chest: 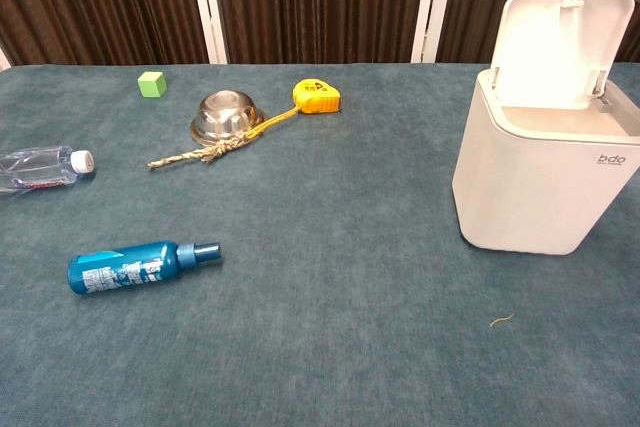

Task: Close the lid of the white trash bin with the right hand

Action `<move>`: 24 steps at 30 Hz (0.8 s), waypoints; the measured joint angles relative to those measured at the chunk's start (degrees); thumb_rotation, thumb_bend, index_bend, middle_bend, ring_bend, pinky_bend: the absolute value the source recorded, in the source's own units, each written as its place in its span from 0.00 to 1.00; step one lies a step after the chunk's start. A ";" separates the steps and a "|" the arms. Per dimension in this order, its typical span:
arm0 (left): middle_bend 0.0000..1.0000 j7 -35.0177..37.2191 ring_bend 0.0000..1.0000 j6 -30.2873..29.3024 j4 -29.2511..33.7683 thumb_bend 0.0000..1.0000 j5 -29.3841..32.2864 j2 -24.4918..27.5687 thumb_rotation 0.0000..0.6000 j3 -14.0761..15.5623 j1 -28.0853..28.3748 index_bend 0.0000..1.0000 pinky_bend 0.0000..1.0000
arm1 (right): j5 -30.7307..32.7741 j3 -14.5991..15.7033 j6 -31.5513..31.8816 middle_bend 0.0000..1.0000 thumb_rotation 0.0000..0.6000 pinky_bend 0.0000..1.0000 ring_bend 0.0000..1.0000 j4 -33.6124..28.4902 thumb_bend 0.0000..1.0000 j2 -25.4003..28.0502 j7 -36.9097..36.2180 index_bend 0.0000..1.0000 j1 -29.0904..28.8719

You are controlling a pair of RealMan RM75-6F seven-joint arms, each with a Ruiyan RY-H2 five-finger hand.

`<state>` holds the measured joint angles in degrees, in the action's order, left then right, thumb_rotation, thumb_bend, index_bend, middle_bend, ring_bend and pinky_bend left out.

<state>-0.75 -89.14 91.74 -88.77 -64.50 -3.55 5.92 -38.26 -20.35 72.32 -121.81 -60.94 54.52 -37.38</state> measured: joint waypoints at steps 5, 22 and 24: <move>0.17 -0.04 0.09 0.03 0.00 0.46 0.13 -0.03 1.00 -0.08 0.01 0.30 0.24 | 2.17 0.56 -1.05 0.82 1.00 0.96 0.87 1.96 0.85 0.12 -1.64 0.37 -1.96; 0.17 -0.07 0.09 0.13 -0.01 0.46 -0.01 -0.09 1.00 -0.07 0.09 0.30 0.24 | 9.26 5.32 -0.22 0.82 1.00 0.96 0.87 -1.88 0.85 3.47 -0.87 0.45 -5.15; 0.17 -0.05 0.09 0.15 -0.02 0.46 0.00 -0.11 1.00 -0.08 0.11 0.30 0.24 | 9.81 5.86 0.18 0.82 1.00 0.96 0.87 -2.84 0.85 3.87 -0.54 0.46 -5.34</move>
<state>-0.80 -88.99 91.72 -88.77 -64.61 -3.63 6.02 -28.45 -14.49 72.50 -124.65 -57.07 53.98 -42.72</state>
